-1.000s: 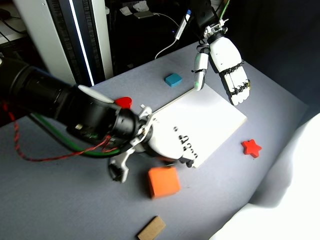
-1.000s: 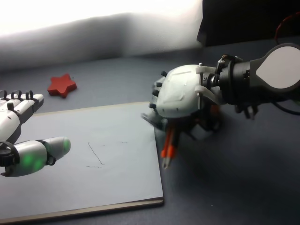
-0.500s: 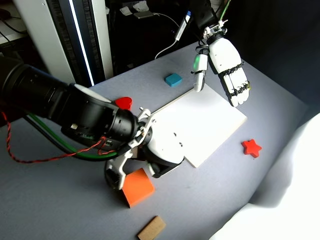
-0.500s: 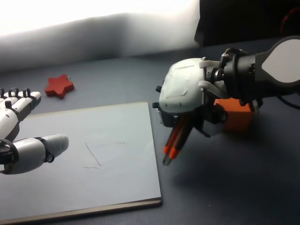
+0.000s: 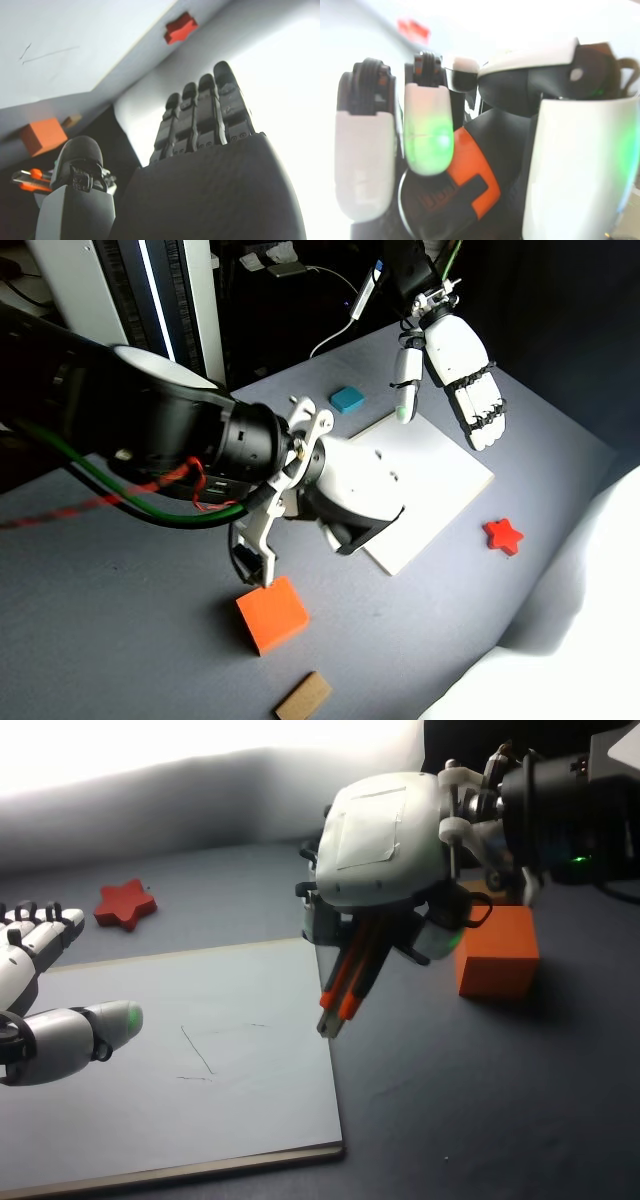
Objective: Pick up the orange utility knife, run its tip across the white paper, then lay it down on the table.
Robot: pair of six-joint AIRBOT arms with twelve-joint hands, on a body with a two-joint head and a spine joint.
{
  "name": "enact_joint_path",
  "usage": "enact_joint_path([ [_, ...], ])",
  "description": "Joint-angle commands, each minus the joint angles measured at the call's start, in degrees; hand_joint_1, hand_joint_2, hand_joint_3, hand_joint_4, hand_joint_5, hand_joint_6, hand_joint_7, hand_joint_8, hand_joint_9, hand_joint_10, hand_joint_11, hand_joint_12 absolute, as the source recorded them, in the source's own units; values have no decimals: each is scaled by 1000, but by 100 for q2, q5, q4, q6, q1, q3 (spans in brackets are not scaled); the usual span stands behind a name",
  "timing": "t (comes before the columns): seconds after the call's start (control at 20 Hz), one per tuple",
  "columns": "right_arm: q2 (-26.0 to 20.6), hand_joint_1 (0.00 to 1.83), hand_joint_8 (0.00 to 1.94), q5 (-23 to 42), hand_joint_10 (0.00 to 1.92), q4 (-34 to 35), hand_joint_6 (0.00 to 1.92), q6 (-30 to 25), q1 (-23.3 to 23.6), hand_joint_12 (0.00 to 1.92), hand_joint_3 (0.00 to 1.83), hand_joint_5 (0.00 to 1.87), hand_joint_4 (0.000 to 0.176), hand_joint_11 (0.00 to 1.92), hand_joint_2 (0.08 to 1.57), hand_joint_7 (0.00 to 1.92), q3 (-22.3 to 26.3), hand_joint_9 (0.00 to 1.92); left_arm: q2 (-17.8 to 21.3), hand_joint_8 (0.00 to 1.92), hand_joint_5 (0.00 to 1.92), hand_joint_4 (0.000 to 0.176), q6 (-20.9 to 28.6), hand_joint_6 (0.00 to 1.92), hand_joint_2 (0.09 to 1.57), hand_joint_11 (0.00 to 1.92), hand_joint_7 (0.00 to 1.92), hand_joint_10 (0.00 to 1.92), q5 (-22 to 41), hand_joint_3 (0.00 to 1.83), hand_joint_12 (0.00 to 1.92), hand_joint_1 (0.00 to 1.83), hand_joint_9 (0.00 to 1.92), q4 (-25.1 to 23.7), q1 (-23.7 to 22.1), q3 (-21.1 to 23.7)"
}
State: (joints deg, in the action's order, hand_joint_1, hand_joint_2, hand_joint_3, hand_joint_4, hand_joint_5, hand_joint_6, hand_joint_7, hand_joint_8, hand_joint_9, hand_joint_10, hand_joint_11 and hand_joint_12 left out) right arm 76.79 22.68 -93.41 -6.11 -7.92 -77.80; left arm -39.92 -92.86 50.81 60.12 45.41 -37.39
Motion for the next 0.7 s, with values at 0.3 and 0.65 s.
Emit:
enact_joint_path([
  [0.3, 504, 1525, 1941, 1960, 1921, 5668, 1921, 7501, -752, 1921, 941, 1529, 176, 1921, 902, 1843, -483, 1921, 4, 0, 8, 0, 44, 2, 1229, 0, 28, 1, 518, 1, 271, 0, 13, -229, -12, -93],
  [0.65, 1382, 1522, 1941, 4035, 1921, 6033, 1921, 9786, -1385, 1921, 930, 1568, 176, 1921, 896, 1855, -1160, 1921, 6, 0, 7, 0, 203, 1, 1232, 0, 24, 0, 518, 1, 217, 0, 9, -229, 109, -297],
])
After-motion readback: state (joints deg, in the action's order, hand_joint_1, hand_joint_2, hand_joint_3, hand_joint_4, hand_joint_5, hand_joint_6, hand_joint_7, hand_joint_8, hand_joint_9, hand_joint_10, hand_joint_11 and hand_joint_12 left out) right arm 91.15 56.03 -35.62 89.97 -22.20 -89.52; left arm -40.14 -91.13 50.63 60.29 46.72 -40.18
